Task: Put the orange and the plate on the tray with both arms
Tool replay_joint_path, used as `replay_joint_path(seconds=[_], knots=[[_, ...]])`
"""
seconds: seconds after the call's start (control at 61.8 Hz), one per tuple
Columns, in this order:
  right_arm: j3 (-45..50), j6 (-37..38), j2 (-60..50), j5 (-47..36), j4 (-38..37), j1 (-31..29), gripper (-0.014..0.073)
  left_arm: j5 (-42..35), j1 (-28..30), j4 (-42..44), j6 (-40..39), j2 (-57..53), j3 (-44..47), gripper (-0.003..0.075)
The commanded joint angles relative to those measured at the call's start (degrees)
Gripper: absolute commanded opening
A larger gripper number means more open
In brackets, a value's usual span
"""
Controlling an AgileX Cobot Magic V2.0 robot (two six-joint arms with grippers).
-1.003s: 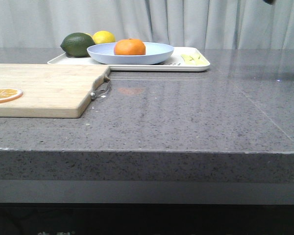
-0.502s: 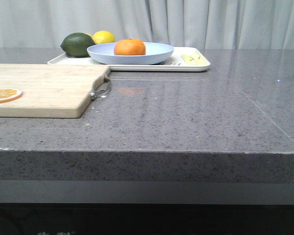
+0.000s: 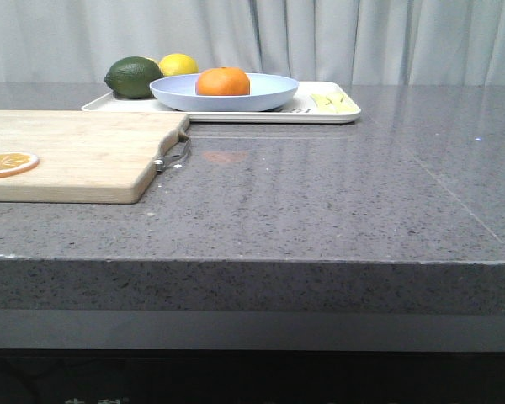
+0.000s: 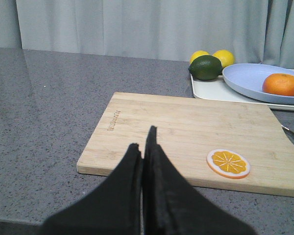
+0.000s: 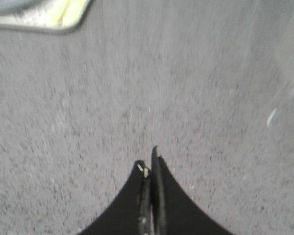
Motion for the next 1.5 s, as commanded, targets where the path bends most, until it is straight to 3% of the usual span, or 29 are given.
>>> replay_joint_path(seconds=[0.0, 0.21, 1.278, 1.488], knots=[[1.1, -0.5, -4.6, -8.6, 0.5, 0.0, -0.0062, -4.6, 0.1, 0.1, -0.5, 0.7, -1.4, -0.0018], [4.1, -0.5, -10.6, -11.1, 0.9, 0.0, -0.0062, -4.6, 0.1, 0.1, -0.5, 0.7, -1.4, -0.0018], [4.1, -0.5, -10.6, -10.7, 0.9, 0.0, -0.0062, -4.7, 0.1, 0.1, -0.5, 0.7, -1.4, -0.0018], [4.1, -0.5, -10.6, -10.7, 0.9, 0.0, -0.0062, -11.8, 0.5, -2.7, 0.9, -0.9, 2.3, -0.0018]])
